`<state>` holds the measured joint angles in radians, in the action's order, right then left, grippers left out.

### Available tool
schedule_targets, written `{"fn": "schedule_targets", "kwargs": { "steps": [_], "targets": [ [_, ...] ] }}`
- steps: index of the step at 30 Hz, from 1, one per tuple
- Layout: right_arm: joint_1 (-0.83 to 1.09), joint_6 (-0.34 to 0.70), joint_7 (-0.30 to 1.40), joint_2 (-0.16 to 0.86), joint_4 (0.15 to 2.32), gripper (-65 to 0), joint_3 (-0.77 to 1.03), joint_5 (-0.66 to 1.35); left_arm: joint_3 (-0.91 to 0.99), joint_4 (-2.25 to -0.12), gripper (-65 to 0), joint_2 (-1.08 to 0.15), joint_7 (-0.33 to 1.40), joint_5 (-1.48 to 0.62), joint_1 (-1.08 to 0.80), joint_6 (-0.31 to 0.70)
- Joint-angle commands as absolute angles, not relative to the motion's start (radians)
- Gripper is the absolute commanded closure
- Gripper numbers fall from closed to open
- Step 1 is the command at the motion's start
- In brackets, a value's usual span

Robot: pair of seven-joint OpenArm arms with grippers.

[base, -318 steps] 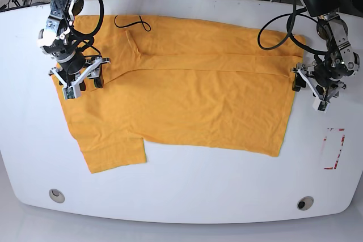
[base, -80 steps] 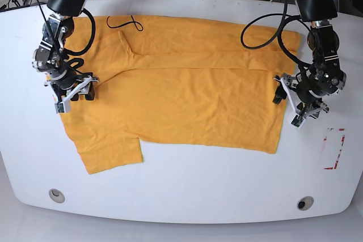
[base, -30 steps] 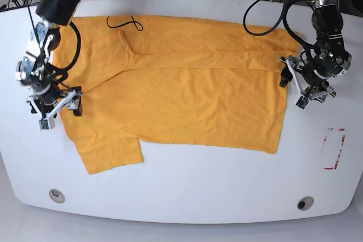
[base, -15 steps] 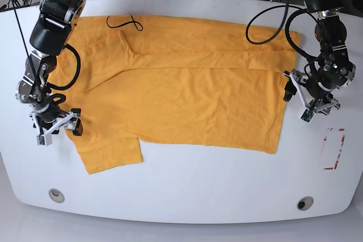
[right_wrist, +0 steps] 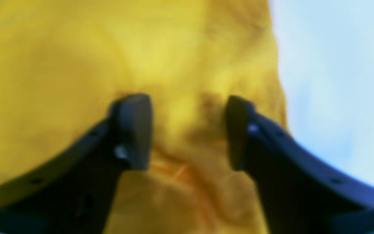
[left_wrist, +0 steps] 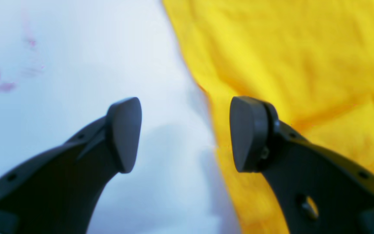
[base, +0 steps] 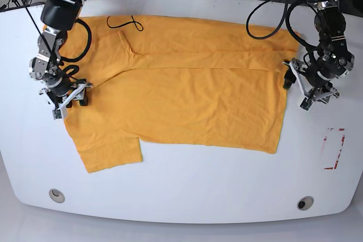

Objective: Fold the T-shirt properly
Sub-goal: 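Grasp the side edge near the sleeve with the right gripper and drag it outward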

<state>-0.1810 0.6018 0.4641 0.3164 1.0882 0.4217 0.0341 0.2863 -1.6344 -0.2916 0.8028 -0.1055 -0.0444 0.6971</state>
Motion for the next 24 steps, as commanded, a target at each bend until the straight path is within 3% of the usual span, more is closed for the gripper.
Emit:
{"fn": "schedule_targets", "kwargs": {
  "steps": [1, 8, 12, 16, 18, 24],
  "targets": [
    [-0.156, 0.609, 0.499, 0.322, 1.140, -22.7, 0.425, 0.017, 0.285, -1.652, -39.8, -0.299, 0.798, -0.110, -0.051, 0.698],
    [-0.141, 0.608, 0.495, 0.354, 1.096, -5.4, 0.408, 0.064, 0.276, -1.676, -39.4, -0.282, 0.796, -0.096, -0.070, 0.698],
    [-0.123, 0.612, 0.496, 0.361, 1.112, -5.2, 0.410, 0.078, 0.270, -1.688, -39.3, -0.274, 0.794, -0.088, -0.087, 0.698],
    [-0.080, 0.624, 0.515, 0.356, 1.177, -10.7, 0.420, 0.092, 0.259, -1.707, -38.9, -0.264, 0.791, -0.077, -0.115, 0.698],
    [-0.016, 0.646, 0.561, 0.344, 1.299, -30.6, 0.439, 0.125, 0.268, -1.702, -39.4, -0.271, 0.785, -0.073, -0.129, 0.698],
    [0.011, 0.655, 0.599, 0.341, 1.371, -42.5, 0.438, 0.146, 0.285, -1.707, -39.9, -0.278, 0.787, -0.079, -0.126, 0.698]
  ]
}}
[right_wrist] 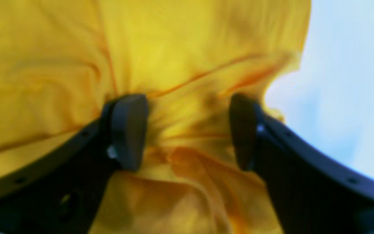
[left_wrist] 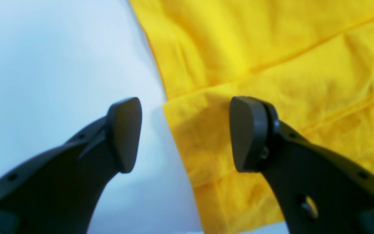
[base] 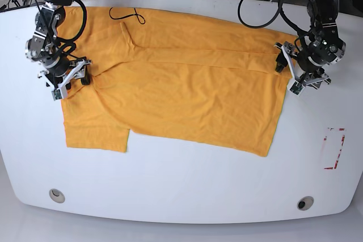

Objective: Fold the T-shirt properly
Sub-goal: 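Grasp the side edge near the sleeve with the right gripper and drag it outward, then open the right gripper and move it back along the side edge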

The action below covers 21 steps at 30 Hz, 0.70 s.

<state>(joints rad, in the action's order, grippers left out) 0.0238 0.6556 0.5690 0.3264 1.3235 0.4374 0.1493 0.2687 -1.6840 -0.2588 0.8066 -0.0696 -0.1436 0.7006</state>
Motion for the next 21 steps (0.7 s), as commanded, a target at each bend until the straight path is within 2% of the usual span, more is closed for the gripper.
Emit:
{"fn": "schedule_targets", "kwargs": {
  "steps": [1, 16, 17, 21],
  "targets": [
    [0.013, 0.656, 0.604, 0.341, 1.381, -42.9, 0.437, 0.148, 0.291, -1.707, -40.1, -0.279, 0.789, -0.080, -0.124, 0.698],
    [0.032, 0.658, 0.660, 0.296, 1.613, -41.5, 0.438, 0.134, 0.313, -1.698, -41.8, -0.292, 0.801, -0.100, -0.104, 0.698],
    [0.096, 0.645, 0.674, 0.251, 1.544, -40.3, 0.429, 0.130, 0.312, -1.670, -40.6, -0.272, 0.816, -0.084, -0.137, 0.696],
    [0.114, 0.645, 0.690, 0.236, 1.577, -36.1, 0.429, 0.127, 0.312, -1.673, -40.6, -0.274, 0.816, -0.084, -0.148, 0.696]
  ]
}}
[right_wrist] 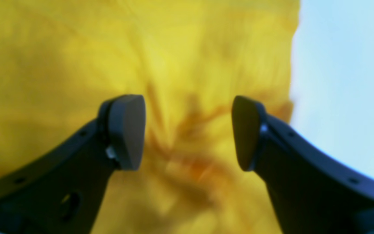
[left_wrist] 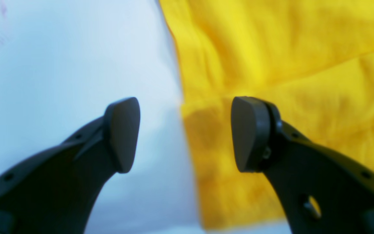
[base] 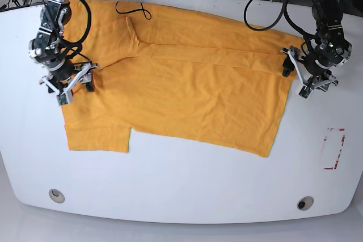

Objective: Fold the T-shirt properly
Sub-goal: 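Open the right gripper and move it back along the side edge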

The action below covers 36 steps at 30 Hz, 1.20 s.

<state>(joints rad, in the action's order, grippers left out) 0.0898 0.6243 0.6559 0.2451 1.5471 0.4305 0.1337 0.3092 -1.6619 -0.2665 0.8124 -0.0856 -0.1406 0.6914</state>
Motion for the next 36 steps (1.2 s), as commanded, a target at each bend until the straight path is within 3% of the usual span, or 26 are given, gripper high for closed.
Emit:
{"fn": "schedule_targets", "kwargs": {
  "steps": [1, 6, 36],
  "targets": [
    [0.114, 0.645, 0.696, 0.234, 1.586, -34.9, 0.430, 0.127, 0.312, -1.673, -40.6, -0.274, 0.816, -0.084, -0.148, 0.696],
    [0.120, 0.644, 0.702, 0.229, 1.609, -32.5, 0.430, 0.125, 0.314, -1.675, -40.6, -0.275, 0.816, -0.085, -0.145, 0.696],
    [0.051, 0.651, 0.849, 0.234, 1.796, -32.8, 0.513, 0.128, 0.354, -1.722, -40.8, -0.274, 0.855, -0.085, -0.085, 0.694]
  ]
}}
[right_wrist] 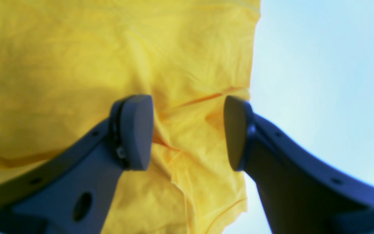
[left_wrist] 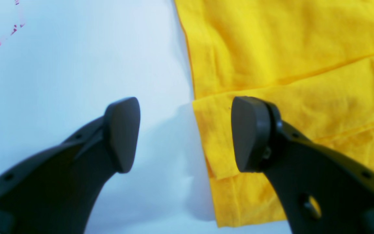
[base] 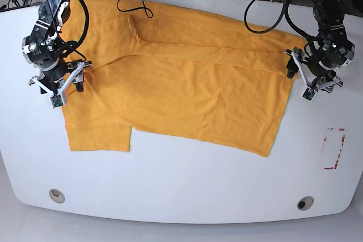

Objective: Fold the T-shirt properly
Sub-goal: 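Open the right gripper and move it back along the side edge, then grasp the side edge with the left gripper and drag it outward to flatten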

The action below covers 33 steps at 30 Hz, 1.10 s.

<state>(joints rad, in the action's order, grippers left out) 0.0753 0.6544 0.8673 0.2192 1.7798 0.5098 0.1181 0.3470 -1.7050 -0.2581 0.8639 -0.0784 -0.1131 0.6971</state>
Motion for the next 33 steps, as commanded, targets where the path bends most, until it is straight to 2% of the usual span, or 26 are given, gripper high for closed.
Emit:
{"fn": "schedule_targets", "kwargs": {
  "steps": [1, 6, 8, 12, 14, 21, 25, 28, 33],
  "targets": [
    [0.051, 0.651, 0.849, 0.234, 1.797, -32.8, 0.515, 0.128, 0.354, -1.724, -40.8, -0.274, 0.855, -0.085, -0.085, 0.694],
    [0.035, 0.648, 0.851, 0.229, 1.773, -33.0, 0.564, 0.128, 0.355, -1.724, -40.8, -0.275, 0.855, -0.085, -0.077, 0.694],
    [0.007, 0.653, 0.854, 0.228, 1.747, -34.9, 0.588, 0.131, 0.355, -1.724, -40.8, -0.275, 0.855, -0.085, -0.077, 0.694],
    [-0.016, 0.654, 0.857, 0.234, 1.712, -43.8, 0.599, 0.133, 0.355, -1.725, -40.8, -0.275, 0.855, -0.087, -0.077, 0.694],
    [-0.015, 0.654, 0.858, 0.231, 1.724, -45.0, 0.598, 0.133, 0.355, -1.725, -40.8, -0.275, 0.854, -0.087, -0.076, 0.694],
    [0.013, 0.654, 0.871, 0.197, 1.744, -39.2, 0.596, 0.133, 0.355, -1.770, -40.8, -0.268, 0.851, -0.096, -0.076, 0.697],
    [0.028, 0.671, 0.871, 0.182, 1.779, -32.3, 0.596, 0.133, 0.355, -1.822, -40.6, -0.216, 0.851, -0.134, -0.073, 0.697],
    [0.039, 0.691, 0.871, 0.154, 1.797, -30.9, 0.596, 0.128, 0.352, -1.862, -40.3, -0.193, 0.857, -0.157, -0.062, 0.697],
    [0.058, 0.698, 0.871, 0.131, 1.827, -32.0, 0.596, 0.127, 0.349, -1.883, -40.1, -0.168, 0.868, -0.150, -0.065, 0.696]
  ]
}}
